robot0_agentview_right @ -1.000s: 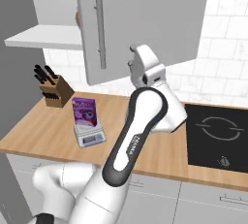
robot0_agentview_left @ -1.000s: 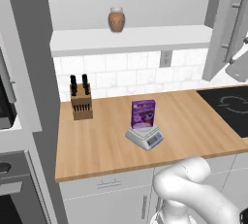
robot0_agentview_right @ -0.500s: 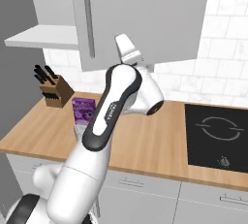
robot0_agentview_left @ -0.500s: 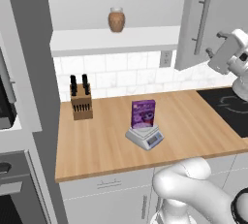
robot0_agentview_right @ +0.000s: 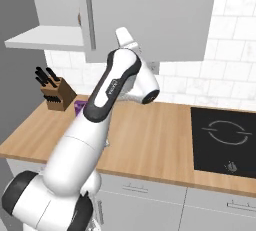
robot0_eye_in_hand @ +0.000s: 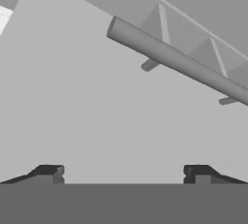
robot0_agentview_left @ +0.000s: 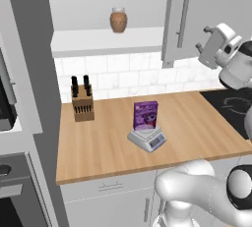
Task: Pick the cereal and place it on the digital scale for weighing, and close the cabinet.
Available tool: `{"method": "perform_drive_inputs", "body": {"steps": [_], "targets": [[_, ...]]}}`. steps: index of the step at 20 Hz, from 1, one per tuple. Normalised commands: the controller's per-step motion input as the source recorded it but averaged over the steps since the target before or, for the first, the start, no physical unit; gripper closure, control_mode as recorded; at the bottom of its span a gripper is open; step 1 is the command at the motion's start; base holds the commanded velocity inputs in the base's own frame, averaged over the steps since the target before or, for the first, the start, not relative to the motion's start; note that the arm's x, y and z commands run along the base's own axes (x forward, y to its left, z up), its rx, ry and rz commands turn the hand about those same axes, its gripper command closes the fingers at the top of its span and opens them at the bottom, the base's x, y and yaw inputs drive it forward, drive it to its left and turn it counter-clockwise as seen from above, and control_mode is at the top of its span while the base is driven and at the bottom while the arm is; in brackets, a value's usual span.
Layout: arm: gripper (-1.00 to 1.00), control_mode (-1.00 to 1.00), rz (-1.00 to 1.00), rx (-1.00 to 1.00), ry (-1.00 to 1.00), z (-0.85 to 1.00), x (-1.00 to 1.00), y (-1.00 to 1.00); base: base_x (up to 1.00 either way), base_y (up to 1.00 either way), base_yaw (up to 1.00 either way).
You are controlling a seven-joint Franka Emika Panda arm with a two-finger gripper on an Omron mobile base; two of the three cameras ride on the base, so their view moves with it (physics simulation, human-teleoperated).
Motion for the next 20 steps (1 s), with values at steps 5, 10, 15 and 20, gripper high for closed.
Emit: {"method": "perform_drive_inputs", "body": {"steps": [5,10,15,20], "targets": [[-1.00,-1.00,0.00,0.00,0.00,0.00,0.73,0.10,0.00,0.00,0.00],[-1.00,-1.00,0.00,0.00,0.00,0.00,0.52,0.02,0.00,0.00,0.00],[-1.00,-1.00,0.00,0.00,0.00,0.00,0.48,0.08,0.00,0.00,0.00],[-1.00,-1.00,-0.03,0.00,0.00,0.32,-0.42,0.02,0.00,0.00,0.00]]}}
